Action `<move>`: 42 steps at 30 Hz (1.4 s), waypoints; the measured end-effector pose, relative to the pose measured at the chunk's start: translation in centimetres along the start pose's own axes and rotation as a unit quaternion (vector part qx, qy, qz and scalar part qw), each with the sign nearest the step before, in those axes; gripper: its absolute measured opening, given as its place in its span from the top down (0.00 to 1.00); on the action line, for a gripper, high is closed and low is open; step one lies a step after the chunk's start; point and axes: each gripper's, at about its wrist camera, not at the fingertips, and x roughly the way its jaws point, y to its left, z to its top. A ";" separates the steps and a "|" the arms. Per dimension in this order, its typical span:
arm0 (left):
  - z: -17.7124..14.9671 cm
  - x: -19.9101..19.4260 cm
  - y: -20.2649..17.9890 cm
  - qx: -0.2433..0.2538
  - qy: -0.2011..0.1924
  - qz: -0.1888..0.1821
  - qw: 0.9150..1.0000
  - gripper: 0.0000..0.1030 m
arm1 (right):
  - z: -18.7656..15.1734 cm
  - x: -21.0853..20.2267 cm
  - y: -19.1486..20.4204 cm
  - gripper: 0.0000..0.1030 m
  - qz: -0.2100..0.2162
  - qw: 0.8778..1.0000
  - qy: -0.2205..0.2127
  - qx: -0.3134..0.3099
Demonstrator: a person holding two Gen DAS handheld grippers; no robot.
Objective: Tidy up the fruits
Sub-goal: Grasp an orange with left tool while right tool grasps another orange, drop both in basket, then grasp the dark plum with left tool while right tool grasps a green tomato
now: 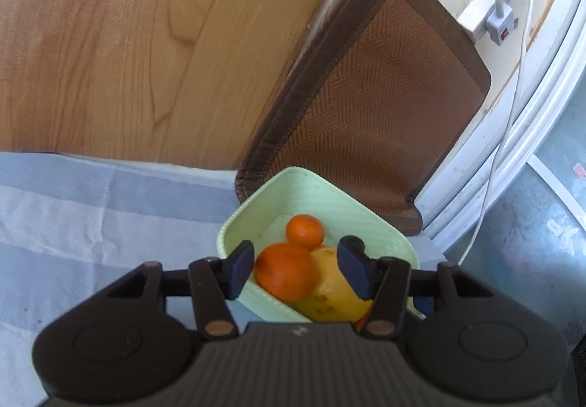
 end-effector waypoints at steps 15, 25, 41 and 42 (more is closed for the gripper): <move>-7.4 -14.0 3.9 -0.045 -0.037 0.042 0.997 0.49 | 0.3 -1.6 0.3 0.61 0.191 0.979 0.011 0.065; -11.7 -11.8 0.9 0.057 -0.008 0.064 0.996 0.46 | -0.9 0.6 3.6 0.60 0.241 0.955 0.134 0.112; -14.1 -14.0 1.7 0.086 0.000 0.055 0.995 0.76 | -2.4 0.2 10.1 0.72 0.179 0.972 0.153 -0.011; -14.0 -13.9 1.7 0.086 0.000 0.054 0.995 0.76 | -2.5 0.0 9.7 0.72 0.177 0.973 0.150 -0.008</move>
